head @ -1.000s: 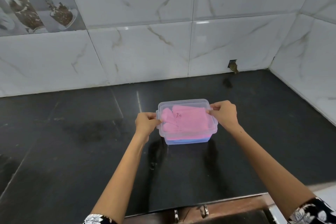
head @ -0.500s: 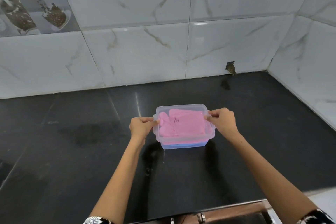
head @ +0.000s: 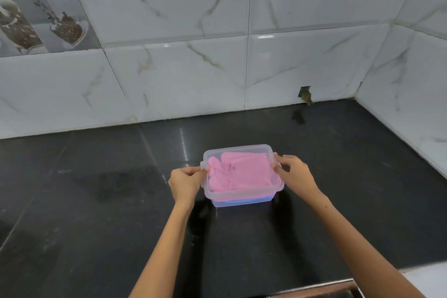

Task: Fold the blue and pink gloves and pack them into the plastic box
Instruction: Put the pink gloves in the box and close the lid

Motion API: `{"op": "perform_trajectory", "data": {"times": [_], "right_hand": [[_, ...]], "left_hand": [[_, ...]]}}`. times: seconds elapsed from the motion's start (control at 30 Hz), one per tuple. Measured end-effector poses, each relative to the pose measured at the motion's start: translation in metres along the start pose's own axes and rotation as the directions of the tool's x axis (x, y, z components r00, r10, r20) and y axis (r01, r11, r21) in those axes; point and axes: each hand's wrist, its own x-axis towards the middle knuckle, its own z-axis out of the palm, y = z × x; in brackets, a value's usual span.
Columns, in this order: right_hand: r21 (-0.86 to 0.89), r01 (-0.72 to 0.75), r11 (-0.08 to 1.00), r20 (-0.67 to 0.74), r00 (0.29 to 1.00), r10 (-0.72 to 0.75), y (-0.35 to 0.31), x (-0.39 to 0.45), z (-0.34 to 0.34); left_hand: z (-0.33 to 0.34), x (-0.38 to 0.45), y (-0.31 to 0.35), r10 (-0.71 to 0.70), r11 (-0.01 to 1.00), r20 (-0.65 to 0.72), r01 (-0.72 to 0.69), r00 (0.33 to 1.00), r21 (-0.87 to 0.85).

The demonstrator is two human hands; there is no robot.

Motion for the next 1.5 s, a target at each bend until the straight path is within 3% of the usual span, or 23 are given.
{"op": "perform_trajectory", "data": {"times": [0.07,0.17,0.23,0.4,0.53,0.73,0.97,1.07,1.17,1.23,1.3,1.37,1.5], "right_hand": [[0.199,-0.074,0.977,0.085,0.995,0.058,0.008,-0.009,0.003],[0.516,-0.3,0.803,0.178,0.954,0.242,0.011,-0.019,0.012],[0.576,-0.388,0.72,0.217,0.921,0.323,0.009,-0.02,0.017],[0.647,-0.279,0.709,0.034,0.94,0.338,0.005,-0.021,0.021],[0.492,-0.138,0.86,-0.164,0.955,0.247,-0.006,-0.024,0.023],[0.306,-0.117,0.945,-0.235,0.953,0.194,-0.014,-0.024,0.03],[-0.031,-0.095,0.995,-0.269,0.96,0.084,-0.013,-0.022,0.033],[-0.133,-0.056,0.99,-0.26,0.965,0.02,-0.015,-0.021,0.036],[-0.252,0.013,0.968,-0.234,0.97,-0.074,-0.012,-0.019,0.039],[-0.285,0.019,0.958,-0.226,0.97,-0.086,-0.011,-0.018,0.039],[-0.295,0.021,0.955,-0.221,0.971,-0.09,-0.011,-0.017,0.039],[-0.304,0.024,0.952,-0.215,0.972,-0.093,-0.01,-0.016,0.04],[-0.294,0.031,0.955,-0.208,0.973,-0.096,-0.009,-0.016,0.04]], "left_hand": [[0.002,-0.006,-0.005,-0.002,0.999,-0.027,0.001,1.0,-0.035],[0.008,-0.013,-0.009,-0.06,0.989,-0.031,0.056,0.998,-0.135],[0.011,-0.016,-0.01,-0.056,0.991,-0.049,0.049,0.997,-0.128],[0.013,-0.018,-0.011,-0.032,0.994,-0.055,0.027,0.998,-0.103],[0.013,-0.018,-0.011,-0.03,0.994,-0.061,0.024,0.998,-0.105],[0.014,-0.019,-0.012,-0.014,0.997,-0.078,0.008,0.997,-0.076],[0.013,-0.019,-0.016,0.023,1.0,-0.078,-0.021,0.997,0.018],[0.011,-0.022,-0.016,0.02,0.999,0.065,-0.022,0.998,0.039],[0.009,-0.025,-0.019,-0.119,0.977,0.313,0.168,0.942,-0.133],[0.009,-0.026,-0.022,-0.205,0.936,0.273,0.27,0.94,-0.226],[0.009,-0.026,-0.025,-0.176,0.927,0.105,0.201,0.979,-0.318],[0.01,-0.03,-0.02,0.012,0.976,-0.065,-0.026,0.998,-0.214],[0.016,-0.036,-0.013,0.287,0.949,-0.068,-0.274,0.956,0.156]]}}
